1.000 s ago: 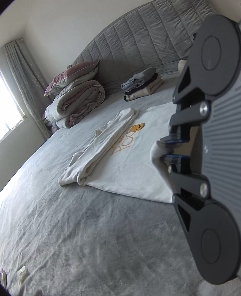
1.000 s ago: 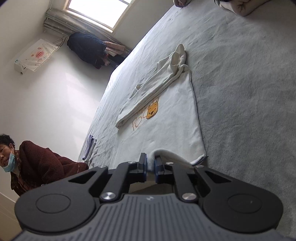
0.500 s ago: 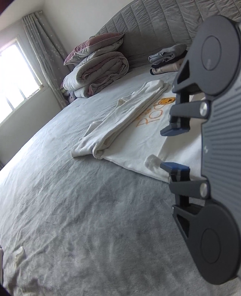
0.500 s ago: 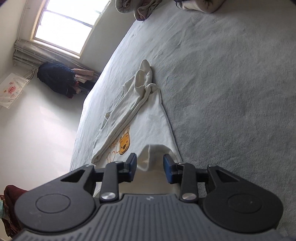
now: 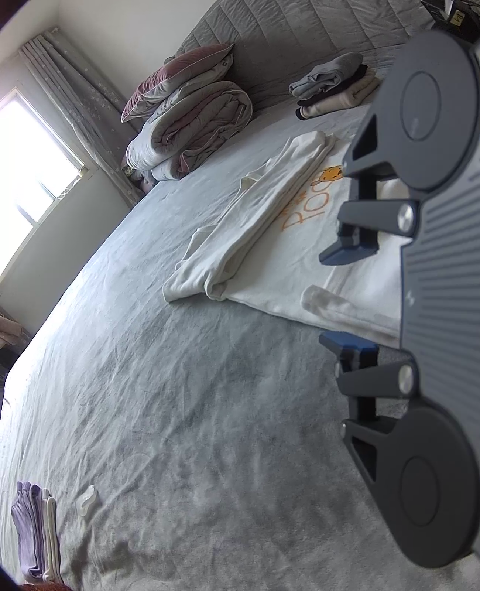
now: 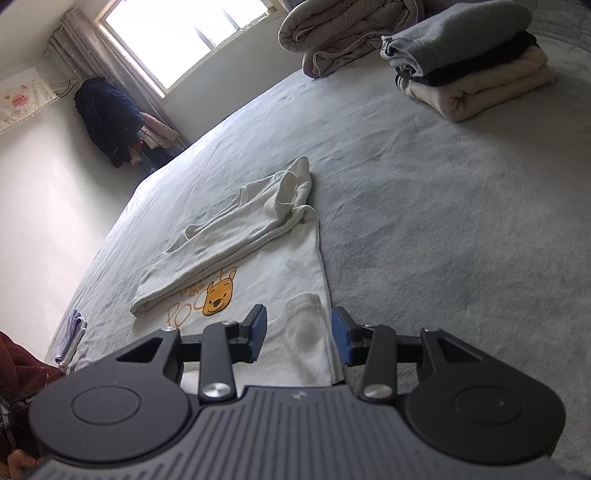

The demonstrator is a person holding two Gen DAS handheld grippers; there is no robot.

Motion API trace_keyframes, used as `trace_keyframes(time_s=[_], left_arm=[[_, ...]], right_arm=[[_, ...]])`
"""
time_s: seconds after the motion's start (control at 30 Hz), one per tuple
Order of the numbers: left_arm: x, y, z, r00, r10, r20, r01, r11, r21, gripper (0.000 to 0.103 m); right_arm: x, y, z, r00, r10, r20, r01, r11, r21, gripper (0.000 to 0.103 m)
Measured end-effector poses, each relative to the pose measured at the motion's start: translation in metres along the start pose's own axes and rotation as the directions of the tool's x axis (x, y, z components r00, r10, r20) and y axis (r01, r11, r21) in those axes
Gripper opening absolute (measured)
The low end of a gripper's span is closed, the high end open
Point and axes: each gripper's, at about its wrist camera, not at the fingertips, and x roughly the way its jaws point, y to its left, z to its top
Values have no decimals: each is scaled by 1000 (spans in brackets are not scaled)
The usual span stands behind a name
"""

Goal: Fold clothes
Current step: 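Lift the hem with both grippers and fold it toward the collar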

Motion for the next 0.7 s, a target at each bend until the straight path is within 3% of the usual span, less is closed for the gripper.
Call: trace_keyframes(time_s=[0.37, 0.6, 0.7], left_arm=[[-2, -18, -6, 998, 48, 36, -53, 988, 148, 39], [4, -29, -14, 998, 44, 49, -56, 963, 263, 39], [10, -31, -14, 995, 73, 72, -92, 949, 302, 38]], right_arm=[[-7, 9, -3, 997, -60, 46, 65, 990, -126, 44], [-4, 5, -6, 997, -57, 57, 67, 978, -200, 44], [4, 9, -10, 997, -57, 46, 67, 963, -260, 44]])
